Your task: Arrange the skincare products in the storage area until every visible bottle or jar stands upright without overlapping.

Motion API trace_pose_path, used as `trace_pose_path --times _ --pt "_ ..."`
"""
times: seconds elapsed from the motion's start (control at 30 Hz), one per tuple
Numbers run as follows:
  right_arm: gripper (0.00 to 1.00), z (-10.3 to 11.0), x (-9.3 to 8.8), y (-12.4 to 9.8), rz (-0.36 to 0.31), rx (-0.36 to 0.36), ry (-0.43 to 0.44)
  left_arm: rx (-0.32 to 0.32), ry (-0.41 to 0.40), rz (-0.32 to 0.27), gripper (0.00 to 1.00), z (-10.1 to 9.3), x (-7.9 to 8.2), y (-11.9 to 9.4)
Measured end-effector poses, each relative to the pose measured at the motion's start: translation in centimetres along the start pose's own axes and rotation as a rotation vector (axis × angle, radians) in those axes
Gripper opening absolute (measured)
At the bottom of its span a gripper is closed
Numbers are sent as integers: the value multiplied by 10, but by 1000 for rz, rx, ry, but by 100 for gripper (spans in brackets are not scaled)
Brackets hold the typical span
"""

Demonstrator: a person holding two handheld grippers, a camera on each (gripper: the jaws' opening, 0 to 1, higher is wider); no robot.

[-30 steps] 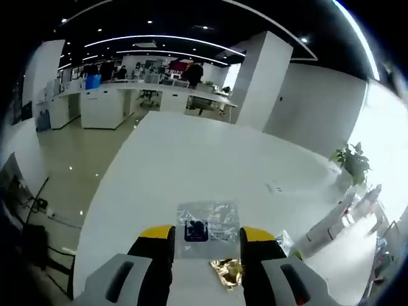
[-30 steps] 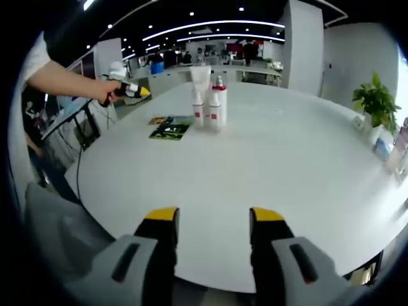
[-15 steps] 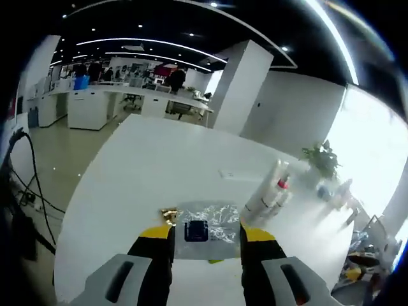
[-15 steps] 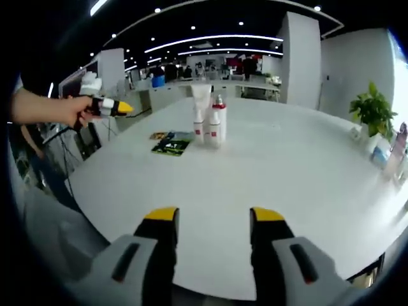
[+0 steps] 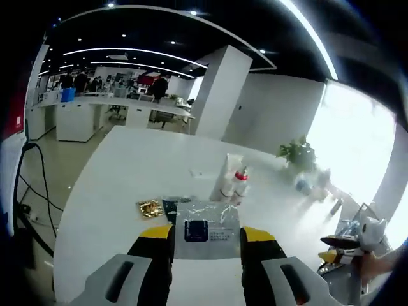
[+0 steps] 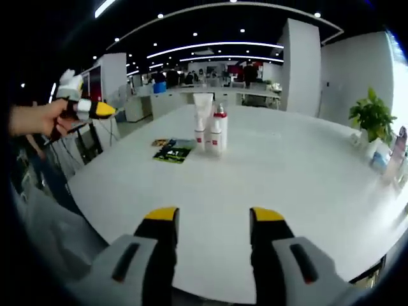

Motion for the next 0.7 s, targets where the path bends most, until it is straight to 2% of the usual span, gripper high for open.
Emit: trace_pose_path --times 0.17,0.33,0.43,0.53,0.63,0.7 --pt "46 6 1 -2 -4 30 -21 -7 4 -8 42 -11 -4 -13" --pt "46 6 3 -2 -9 37 -2 -26 -8 -33 42 -25 -5 -26" --pt "46 12 4 -4 5 80 1 -37 13 -33 42 -33 -8 -32" --pt "47 28 8 -6 7 159 -50 -52 14 -29 42 -39 -14 -39" --pt "47 48 17 -5 -12 228 -6 -50 23 -25 42 -42 -18 -43" --pt "47 67 28 -2 -32 286 45 -51 -5 -27 42 -43 -21 -46"
Point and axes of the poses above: the point that each gripper's makers call its tool centre point, and the gripper's own axes: y roughly forward along the fingers, z roughly to its left, x roughly out of its top, the point moved 7 cm from there along -y, roughly backward along the fingers, and after that the axes turned 9 degrees about y, right-handed, at the moved point
